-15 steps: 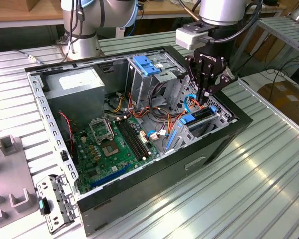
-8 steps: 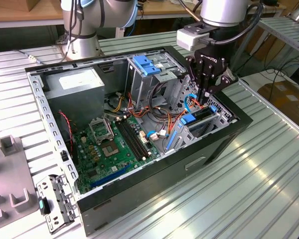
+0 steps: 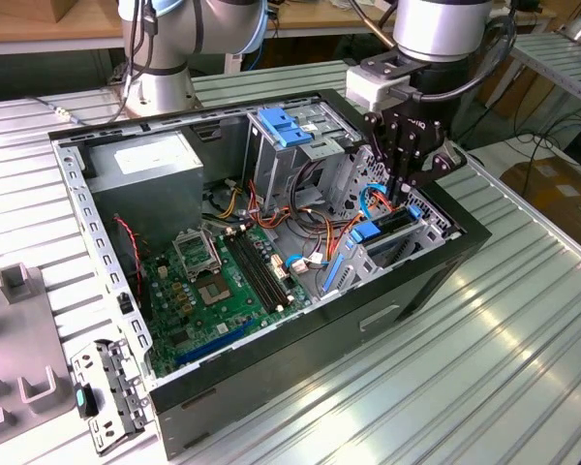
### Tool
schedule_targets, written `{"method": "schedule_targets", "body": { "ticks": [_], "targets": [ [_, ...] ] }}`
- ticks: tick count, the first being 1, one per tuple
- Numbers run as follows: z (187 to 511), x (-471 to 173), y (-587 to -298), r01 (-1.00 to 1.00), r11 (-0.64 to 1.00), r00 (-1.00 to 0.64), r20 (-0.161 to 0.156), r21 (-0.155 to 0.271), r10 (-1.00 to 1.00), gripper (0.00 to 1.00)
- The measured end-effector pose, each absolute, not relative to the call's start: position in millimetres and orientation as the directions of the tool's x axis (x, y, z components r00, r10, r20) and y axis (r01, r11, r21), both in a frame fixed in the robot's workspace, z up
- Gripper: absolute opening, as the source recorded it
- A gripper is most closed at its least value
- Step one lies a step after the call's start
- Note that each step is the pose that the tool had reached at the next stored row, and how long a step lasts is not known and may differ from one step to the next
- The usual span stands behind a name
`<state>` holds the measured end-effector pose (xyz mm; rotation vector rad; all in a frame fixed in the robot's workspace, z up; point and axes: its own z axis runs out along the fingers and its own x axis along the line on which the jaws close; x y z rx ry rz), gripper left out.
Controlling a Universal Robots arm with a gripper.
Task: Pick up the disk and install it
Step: 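Insert the second disk wire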
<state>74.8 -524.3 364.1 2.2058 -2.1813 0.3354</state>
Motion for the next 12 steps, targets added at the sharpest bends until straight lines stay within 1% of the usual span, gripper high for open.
{"method": "schedule_targets", "body": {
  "ticks": [3,5,7,8,12],
  "targets": [
    [363.5,72.6,-528.3,-0.990,-0.020,0.000,0.142,-0.139,-0.990,0.16],
    [362.6,70.1,-532.3,-0.989,-0.017,0.000,0.118,-0.145,-0.993,0.16],
    [361.9,69.6,-534.9,-0.989,-0.016,0.000,0.107,-0.146,-0.994,0.16],
    [360.6,68.0,-538.4,-0.989,-0.013,-0.001,0.090,-0.149,-0.996,0.16],
    [357.5,67.3,-541.6,-0.988,-0.010,-0.001,0.071,-0.154,-0.997,0.16]
  ]
}}
